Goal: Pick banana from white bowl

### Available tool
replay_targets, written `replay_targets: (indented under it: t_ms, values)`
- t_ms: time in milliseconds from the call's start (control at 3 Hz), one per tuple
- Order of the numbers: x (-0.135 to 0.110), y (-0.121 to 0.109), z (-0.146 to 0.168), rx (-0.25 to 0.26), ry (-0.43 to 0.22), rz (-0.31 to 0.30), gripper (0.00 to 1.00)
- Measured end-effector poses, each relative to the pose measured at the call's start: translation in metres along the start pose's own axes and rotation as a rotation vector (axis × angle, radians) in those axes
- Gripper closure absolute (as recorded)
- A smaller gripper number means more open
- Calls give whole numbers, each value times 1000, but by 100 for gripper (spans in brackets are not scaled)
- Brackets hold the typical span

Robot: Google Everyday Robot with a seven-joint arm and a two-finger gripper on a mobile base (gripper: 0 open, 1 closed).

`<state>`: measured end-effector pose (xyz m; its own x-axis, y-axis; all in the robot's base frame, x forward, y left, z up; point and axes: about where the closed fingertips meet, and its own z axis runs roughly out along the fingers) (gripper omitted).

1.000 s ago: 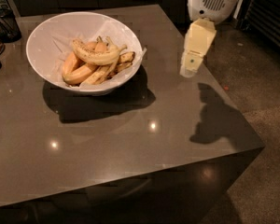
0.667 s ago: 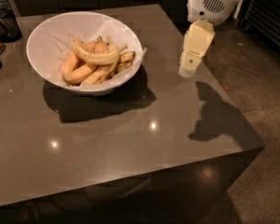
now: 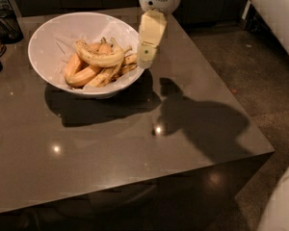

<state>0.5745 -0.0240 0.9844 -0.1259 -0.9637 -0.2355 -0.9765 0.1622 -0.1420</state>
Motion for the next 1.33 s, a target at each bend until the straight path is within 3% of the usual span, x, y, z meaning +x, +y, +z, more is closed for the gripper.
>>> replay_targets:
  t_ms: [333, 667, 1333]
  values:
    - [-4, -4, -1, 28, -34, 2, 0]
    - [-24, -3, -1, 52, -13, 25, 0]
    - [-77, -10, 29, 14, 40, 14, 0]
